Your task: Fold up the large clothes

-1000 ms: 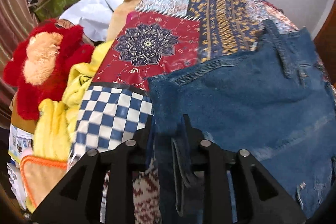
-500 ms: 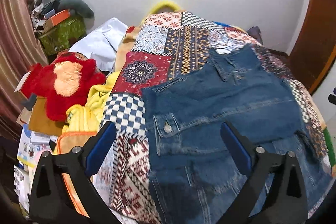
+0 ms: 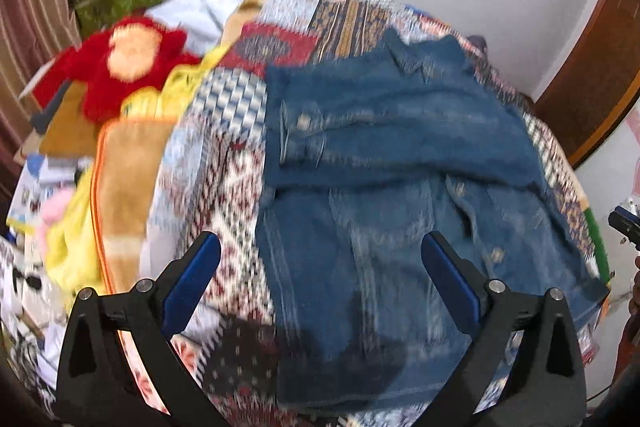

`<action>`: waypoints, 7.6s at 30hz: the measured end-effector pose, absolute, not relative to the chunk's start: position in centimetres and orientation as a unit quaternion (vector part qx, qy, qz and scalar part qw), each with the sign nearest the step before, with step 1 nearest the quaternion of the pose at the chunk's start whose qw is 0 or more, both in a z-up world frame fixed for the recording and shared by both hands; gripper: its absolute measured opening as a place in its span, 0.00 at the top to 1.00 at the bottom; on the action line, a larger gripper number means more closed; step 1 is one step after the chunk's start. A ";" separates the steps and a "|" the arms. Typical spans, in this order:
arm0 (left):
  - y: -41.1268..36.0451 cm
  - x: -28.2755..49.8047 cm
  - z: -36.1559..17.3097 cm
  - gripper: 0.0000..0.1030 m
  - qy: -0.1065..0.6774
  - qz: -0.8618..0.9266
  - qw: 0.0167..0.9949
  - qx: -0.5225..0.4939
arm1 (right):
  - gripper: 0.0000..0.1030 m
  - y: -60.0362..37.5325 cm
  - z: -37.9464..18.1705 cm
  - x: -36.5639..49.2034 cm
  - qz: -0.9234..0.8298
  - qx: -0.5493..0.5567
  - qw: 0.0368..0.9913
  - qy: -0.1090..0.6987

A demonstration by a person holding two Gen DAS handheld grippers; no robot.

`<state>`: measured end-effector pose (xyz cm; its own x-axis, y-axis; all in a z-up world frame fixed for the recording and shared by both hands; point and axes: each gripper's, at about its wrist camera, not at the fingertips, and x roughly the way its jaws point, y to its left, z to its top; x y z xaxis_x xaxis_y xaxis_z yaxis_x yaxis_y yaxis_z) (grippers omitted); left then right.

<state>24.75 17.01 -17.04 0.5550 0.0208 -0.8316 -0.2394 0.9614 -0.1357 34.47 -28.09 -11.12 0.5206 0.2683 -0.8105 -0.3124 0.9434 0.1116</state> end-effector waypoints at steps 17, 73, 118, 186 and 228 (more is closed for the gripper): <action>17.0 18.4 -26.9 0.02 0.552 0.064 0.787 -0.269 | 0.17 -31.7 -19.0 28.6 0.153 0.112 0.817 0.545; 23.3 42.4 -13.2 0.89 0.336 0.056 0.924 -0.174 | 0.86 -20.9 -7.0 54.5 0.193 0.053 0.924 0.325; 21.5 45.2 -19.6 0.07 0.472 0.076 0.876 -0.061 | 0.85 -16.9 -15.8 53.9 0.275 -0.039 0.847 0.453; 17.7 43.1 -25.8 0.00 0.490 0.051 0.869 -0.044 | 0.11 -10.0 -22.0 53.1 0.261 -0.146 0.832 0.468; 20.2 35.5 -28.2 0.00 0.470 0.009 0.793 -0.388 | 0.10 -14.2 -15.6 49.3 0.263 -0.023 0.852 0.453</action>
